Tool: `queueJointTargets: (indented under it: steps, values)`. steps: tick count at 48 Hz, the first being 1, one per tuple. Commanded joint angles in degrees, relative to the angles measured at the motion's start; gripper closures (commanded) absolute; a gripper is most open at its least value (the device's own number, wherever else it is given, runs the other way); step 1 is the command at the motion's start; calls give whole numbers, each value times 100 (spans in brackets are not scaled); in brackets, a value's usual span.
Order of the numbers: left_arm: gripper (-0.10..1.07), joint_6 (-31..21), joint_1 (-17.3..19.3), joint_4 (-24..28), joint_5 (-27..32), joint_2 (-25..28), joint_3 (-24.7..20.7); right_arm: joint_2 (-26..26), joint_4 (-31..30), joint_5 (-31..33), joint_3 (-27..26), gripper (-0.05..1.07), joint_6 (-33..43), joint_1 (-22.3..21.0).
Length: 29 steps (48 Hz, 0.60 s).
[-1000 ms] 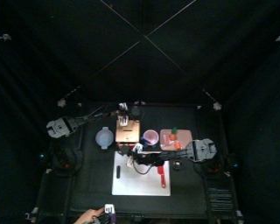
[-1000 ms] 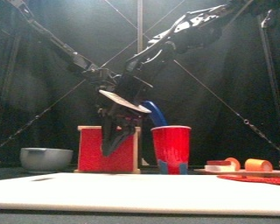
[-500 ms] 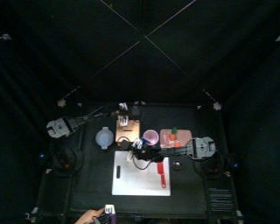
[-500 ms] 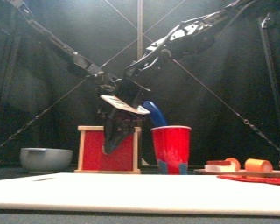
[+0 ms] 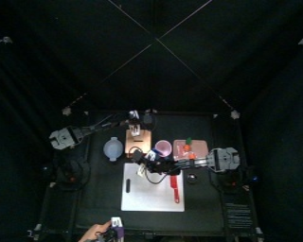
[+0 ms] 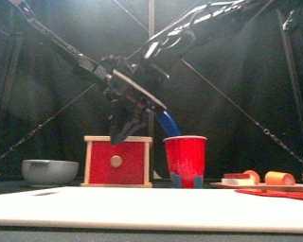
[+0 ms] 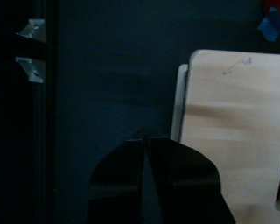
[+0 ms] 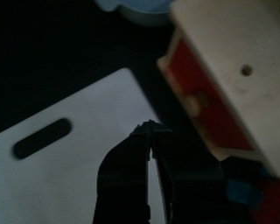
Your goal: Close drawer
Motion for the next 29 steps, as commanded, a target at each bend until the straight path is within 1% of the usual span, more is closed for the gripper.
queueJointTargets:
  steps: [1, 5, 10, 18, 24, 29]
  values:
    - [49, -79, 0, -26, -70, -369, -114, -633, 0, -62, 246, 99, 9, 114]
    - [48, -255, -35, -9, -105, -563, -26, -1002, 0, -79, 598, 99, 26, 202]
    - [49, -396, -343, 35, -255, -809, 149, -1556, -26, -237, 1099, 99, 88, 264]
    - [48, -633, -888, 26, -958, -1292, 615, -2487, -105, -817, 1916, 99, 26, 237]
    - [49, -914, -1336, -9, -1617, -1661, 1134, -3208, -448, -1169, 2522, 99, 35, 229]
    - [49, -1160, -1608, -9, -2039, -1907, 1573, -3700, -694, -1336, 2971, 99, 44, 220]
